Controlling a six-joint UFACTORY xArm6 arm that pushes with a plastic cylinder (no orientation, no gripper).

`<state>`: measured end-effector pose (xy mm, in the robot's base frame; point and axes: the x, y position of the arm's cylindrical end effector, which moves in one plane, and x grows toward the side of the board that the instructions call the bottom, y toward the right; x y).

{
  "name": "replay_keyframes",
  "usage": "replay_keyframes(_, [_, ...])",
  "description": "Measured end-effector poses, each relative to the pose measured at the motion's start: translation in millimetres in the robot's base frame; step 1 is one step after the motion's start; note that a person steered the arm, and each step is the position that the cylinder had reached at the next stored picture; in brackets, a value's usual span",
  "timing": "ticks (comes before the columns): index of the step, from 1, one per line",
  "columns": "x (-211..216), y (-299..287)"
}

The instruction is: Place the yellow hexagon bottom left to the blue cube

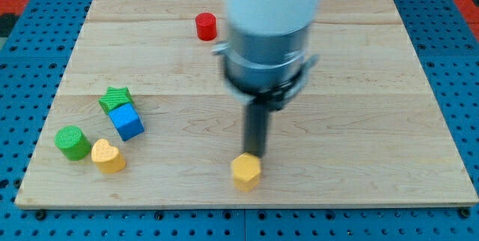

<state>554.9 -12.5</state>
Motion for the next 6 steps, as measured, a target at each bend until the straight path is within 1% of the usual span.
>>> replay_keyframes(1, [-9,-40])
replay_keyframes(2, [-34,43])
replay_keyframes(3, [32,66])
replay_keyframes(4, [63,51])
replay_keyframes(5, [48,-26])
replay_keyframes(6, [14,-80])
